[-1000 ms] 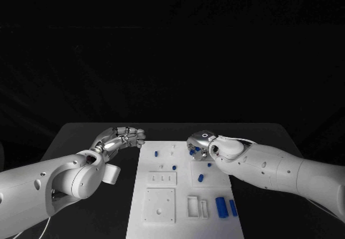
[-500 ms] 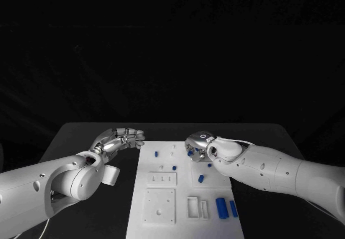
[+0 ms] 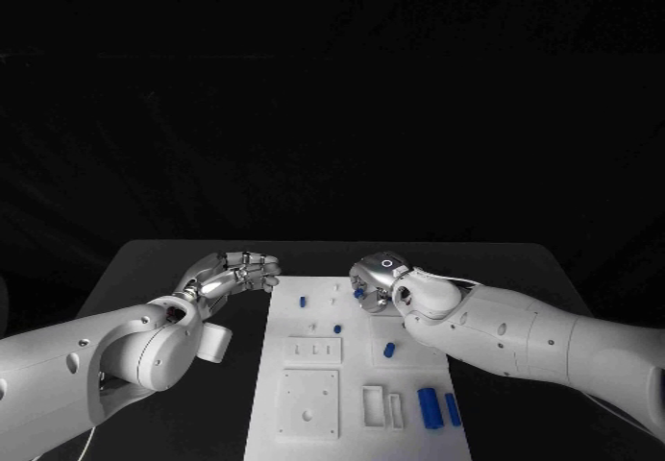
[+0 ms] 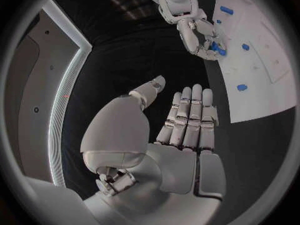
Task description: Assemble the parts on the task board
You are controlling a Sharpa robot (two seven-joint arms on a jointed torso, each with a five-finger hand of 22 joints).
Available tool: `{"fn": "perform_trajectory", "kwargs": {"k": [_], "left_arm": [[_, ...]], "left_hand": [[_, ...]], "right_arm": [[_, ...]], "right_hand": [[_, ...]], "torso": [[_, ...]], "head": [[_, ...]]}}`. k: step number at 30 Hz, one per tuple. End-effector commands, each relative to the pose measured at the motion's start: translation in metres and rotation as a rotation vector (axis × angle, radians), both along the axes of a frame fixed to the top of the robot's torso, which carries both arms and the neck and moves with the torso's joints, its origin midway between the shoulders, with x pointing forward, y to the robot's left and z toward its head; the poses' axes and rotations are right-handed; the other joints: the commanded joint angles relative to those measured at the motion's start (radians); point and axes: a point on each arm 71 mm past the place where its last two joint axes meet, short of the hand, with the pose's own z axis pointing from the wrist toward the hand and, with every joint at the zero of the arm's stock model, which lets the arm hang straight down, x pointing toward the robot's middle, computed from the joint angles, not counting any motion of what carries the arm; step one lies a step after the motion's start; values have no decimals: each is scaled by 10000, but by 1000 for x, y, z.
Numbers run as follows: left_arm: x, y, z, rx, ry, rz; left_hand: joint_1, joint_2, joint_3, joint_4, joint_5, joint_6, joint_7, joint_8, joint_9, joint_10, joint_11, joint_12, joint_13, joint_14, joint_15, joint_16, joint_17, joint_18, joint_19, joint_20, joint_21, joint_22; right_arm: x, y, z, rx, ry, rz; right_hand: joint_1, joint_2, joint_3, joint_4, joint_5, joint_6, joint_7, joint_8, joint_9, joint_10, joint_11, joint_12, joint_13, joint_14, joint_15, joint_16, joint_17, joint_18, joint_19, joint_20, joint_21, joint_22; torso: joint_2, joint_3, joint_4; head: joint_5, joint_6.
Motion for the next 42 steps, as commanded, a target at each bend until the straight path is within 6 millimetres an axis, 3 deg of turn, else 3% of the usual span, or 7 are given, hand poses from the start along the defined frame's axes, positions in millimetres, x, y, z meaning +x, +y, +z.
{"fn": "perform_trajectory", "kwargs": {"k": [1, 14, 22, 27, 39, 42], "left_arm": [[0, -2, 2, -68, -66, -146], [1, -7, 2, -93, -83, -233], [1, -9, 2, -100, -86, -263], [0, -10, 2, -111, -83, -291], [1, -11, 7, -137, -168, -332], [1, -11, 8, -138, -191, -338]], "left_hand": [[-91, 31, -1, -40, -53, 47, 19, -49, -9, 29, 30, -36, -14, 61, 39, -58, -9, 204, 57, 12, -38, 119], [-92, 32, 4, -51, -56, 48, 19, -50, -11, 31, 30, -39, -14, 63, 41, -59, -8, 205, 58, 13, -37, 121], [-98, 35, 8, -61, -60, 50, 18, -51, -13, 35, 30, -41, -12, 65, 43, -62, -8, 206, 60, 15, -36, 123], [-102, 35, 9, -66, -62, 50, 18, -52, -14, 36, 30, -42, -12, 66, 43, -63, -7, 206, 60, 16, -36, 124], [-112, 31, 14, -85, -69, 52, 21, -54, -18, 39, 31, -47, -11, 68, 45, -67, -7, 207, 60, 18, -35, 128], [-113, 29, 15, -89, -70, 53, 21, -54, -19, 39, 31, -49, -11, 69, 45, -68, -7, 207, 60, 19, -35, 128]], "right_arm": [[2, 5, 5, -15, -768, -282], [5, 30, 8, 65, -1192, -157], [8, 36, 8, 60, -1236, -192], [10, 38, 7, 30, -1218, -207], [12, 42, 6, 23, -1122, -176], [12, 43, 6, -12, -1073, -148]], "right_hand": [[17, 19, 62, -14, 66, 77, -6, 33, 25, 56, 1, 34, 18, -223, -302, 57, -16, 531, 288, -359, 39, 251], [63, -74, 178, 26, 66, 117, -22, 29, 41, 72, -8, 17, 52, -229, -311, 93, -44, 531, 263, -384, 131, 243], [74, -86, 211, 43, 66, 117, -21, 21, 43, 70, -7, 8, 61, -233, -310, 102, -54, 531, 252, -389, 156, 240], [73, -93, 218, 49, 66, 115, -20, 17, 43, 67, -5, 3, 64, -235, -309, 104, -58, 531, 247, -390, 163, 239], [71, -103, 240, 68, 66, 106, -15, 4, 44, 59, -1, -11, 72, -241, -304, 111, -71, 531, 230, -388, 183, 236], [70, -107, 243, 70, 66, 104, -14, 2, 44, 57, 0, -14, 73, -242, -303, 112, -73, 531, 226, -388, 187, 235]], "torso": [[16, 8, 3], [40, -5, 38], [50, -6, 9], [70, -12, 41], [162, -67, 133], [164, -71, 128]], "head": [[23, 59], [31, 108], [95, 133], [87, 154], [57, 139], [76, 132]]}}
